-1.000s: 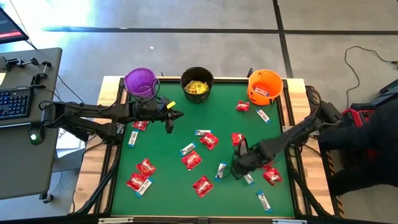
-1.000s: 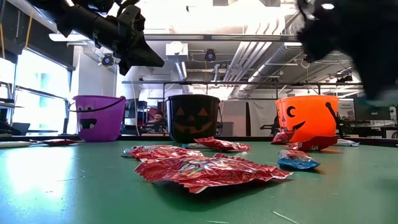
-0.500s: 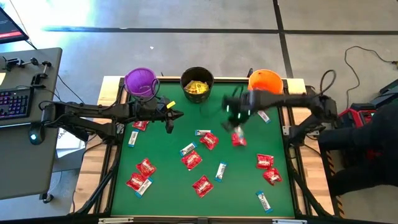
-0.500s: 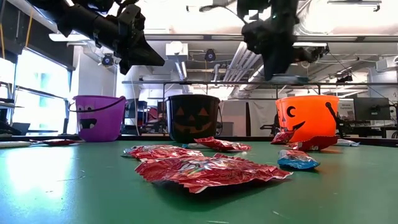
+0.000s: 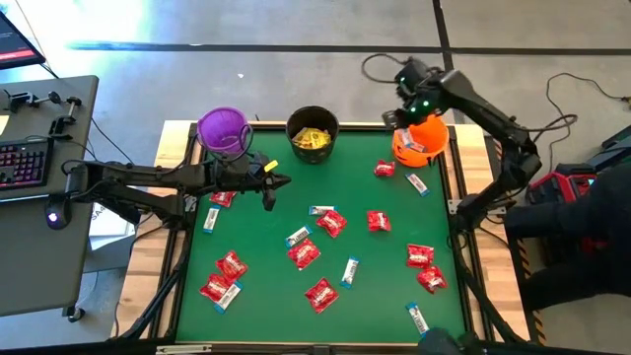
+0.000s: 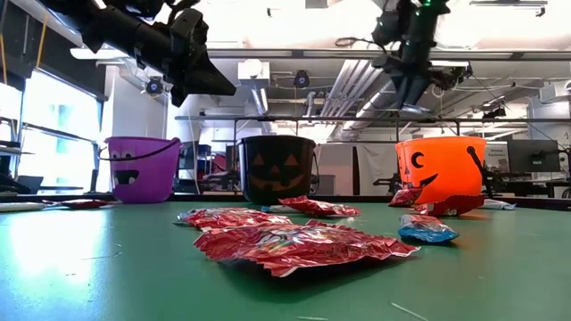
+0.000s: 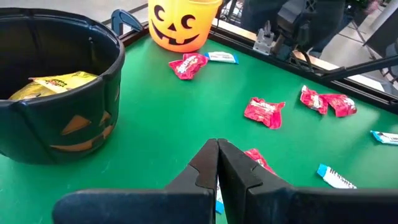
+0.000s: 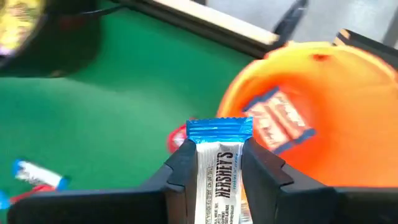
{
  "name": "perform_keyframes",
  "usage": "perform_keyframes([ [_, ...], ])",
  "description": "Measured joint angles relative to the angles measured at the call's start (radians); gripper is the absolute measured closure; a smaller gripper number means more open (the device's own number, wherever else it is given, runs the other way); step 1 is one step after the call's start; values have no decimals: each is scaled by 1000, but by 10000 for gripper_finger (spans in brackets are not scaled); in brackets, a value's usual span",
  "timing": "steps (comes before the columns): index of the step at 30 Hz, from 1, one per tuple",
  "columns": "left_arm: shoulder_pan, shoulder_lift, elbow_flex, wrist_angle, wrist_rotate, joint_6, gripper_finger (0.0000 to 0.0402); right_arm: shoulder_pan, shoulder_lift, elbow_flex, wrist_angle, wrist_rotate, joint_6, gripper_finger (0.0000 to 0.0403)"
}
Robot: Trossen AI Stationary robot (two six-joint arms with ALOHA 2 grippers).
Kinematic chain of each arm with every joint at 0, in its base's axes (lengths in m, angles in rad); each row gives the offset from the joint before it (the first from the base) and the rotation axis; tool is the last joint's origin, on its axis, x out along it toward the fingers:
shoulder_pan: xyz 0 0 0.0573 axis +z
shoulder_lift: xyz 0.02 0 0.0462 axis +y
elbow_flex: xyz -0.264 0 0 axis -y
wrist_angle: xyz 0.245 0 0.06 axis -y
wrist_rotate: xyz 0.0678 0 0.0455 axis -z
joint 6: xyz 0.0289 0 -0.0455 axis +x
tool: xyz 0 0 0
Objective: Sort candy by brand, put in halloween buckets
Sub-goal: Put the blue chocolate bar into the orange bucket
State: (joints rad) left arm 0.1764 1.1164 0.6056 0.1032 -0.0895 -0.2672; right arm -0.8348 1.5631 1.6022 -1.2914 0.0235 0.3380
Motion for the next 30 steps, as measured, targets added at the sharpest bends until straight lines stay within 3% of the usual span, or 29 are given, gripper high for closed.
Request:
perform_keyframes([
  [10, 0, 0, 0, -1, -1, -18, 401, -136, 0, -140, 21, 55, -43, 324],
  [16, 0, 0, 0, -1, -3, -18, 401, -167, 0, -253, 142, 125, -41, 324],
  [24, 0, 0, 0, -2, -5, -18, 401, -197, 1, -393, 326, 129, 20, 324],
  [30, 0, 0, 0, -2, -5, -18, 401, -206, 1, -464, 356, 129, 48, 324],
])
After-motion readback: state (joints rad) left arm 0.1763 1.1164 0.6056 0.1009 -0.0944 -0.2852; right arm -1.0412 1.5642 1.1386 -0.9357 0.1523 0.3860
